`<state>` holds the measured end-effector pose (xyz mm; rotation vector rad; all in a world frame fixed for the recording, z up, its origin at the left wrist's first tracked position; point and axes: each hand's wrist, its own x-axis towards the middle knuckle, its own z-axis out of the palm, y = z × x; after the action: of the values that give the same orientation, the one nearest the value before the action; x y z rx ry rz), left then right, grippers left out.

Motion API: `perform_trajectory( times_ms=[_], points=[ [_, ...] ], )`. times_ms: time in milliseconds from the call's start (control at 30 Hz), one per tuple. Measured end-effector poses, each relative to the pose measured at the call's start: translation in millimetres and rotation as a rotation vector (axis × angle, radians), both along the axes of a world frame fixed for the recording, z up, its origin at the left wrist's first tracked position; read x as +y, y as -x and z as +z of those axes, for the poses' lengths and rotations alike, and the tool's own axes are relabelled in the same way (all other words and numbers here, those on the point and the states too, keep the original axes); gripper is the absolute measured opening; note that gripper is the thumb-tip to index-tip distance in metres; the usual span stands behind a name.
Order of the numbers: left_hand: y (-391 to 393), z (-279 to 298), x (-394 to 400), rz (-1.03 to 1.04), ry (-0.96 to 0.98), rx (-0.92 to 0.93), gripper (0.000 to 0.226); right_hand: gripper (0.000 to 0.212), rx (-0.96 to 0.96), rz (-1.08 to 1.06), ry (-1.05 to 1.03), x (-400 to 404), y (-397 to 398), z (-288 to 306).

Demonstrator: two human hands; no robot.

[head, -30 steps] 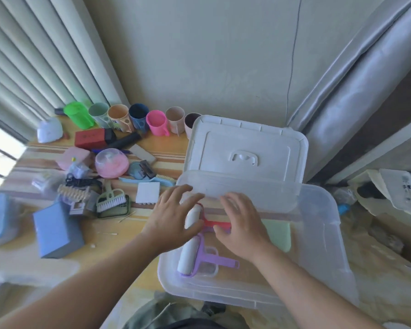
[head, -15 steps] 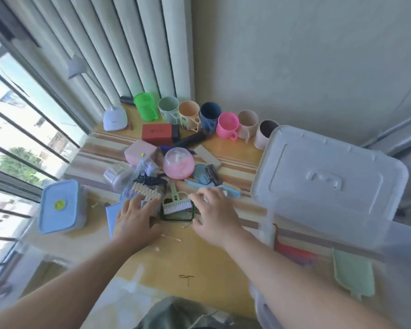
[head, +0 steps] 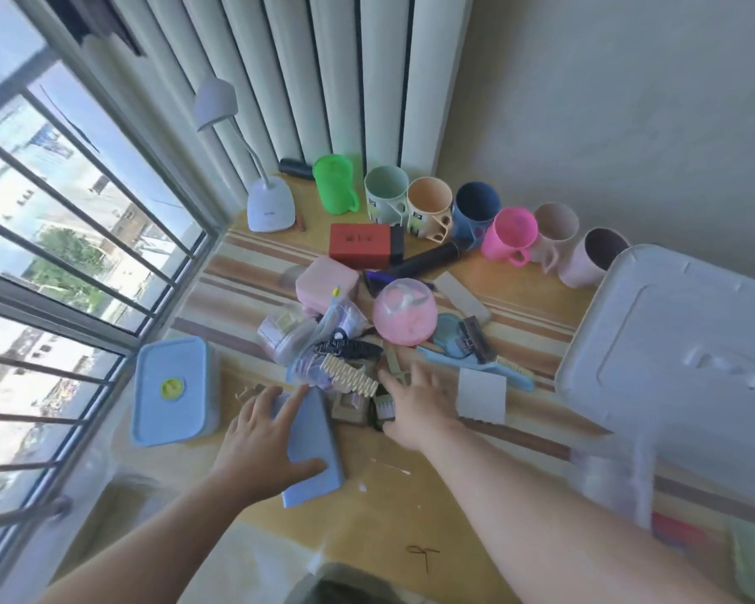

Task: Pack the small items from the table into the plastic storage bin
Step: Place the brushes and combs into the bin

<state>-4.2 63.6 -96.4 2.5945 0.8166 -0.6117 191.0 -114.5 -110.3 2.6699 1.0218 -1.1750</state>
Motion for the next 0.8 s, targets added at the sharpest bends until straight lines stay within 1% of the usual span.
perform_trajectory(
  times_ms=[67,133,167,267,300,400,500,600,667,733,800],
  points=[
    [-1,0,-3,0.005,0.023,0.0,0.118,0.086,0.011,-0.031,0.018,-1,0,-6],
    [-3,1,-4,0.0,0.016,-0.013,0.116,0.078,-0.038,-0.034,0.002,-6,2,-10],
    [-5,1,-5,-0.01,0.0,-0.031,0.115,0.077,-0.066,-0.04,-0.001,-10,3,-10],
    [-16,3,-5,-0.042,-0.066,-0.13,0.111,0.091,-0.104,-0.029,0.002,-20,6,-10],
    [-23,5,-4,-0.044,-0.09,-0.167,0.109,0.092,-0.104,-0.026,-0.006,-23,7,-8],
    [-51,15,-3,-0.1,-0.141,-0.243,0.092,0.084,-0.082,-0.042,-0.066,-31,6,5],
    [-78,18,-6,-0.197,-0.149,-0.185,0.072,0.08,-0.059,-0.071,-0.153,-45,6,26],
    [-94,20,-8,-0.208,-0.163,-0.11,0.057,0.078,-0.071,-0.093,-0.282,-66,7,50],
    [-97,30,-11,-0.224,-0.185,-0.078,0.051,0.075,-0.096,-0.128,-0.394,-85,7,67],
    [-98,46,-20,-0.235,-0.211,-0.129,0.049,0.076,-0.149,-0.192,-0.515,-107,4,82],
    [-100,66,-37,-0.234,-0.19,-0.262,0.053,0.077,-0.197,-0.288,-0.613,-132,-1,97]
  ],
)
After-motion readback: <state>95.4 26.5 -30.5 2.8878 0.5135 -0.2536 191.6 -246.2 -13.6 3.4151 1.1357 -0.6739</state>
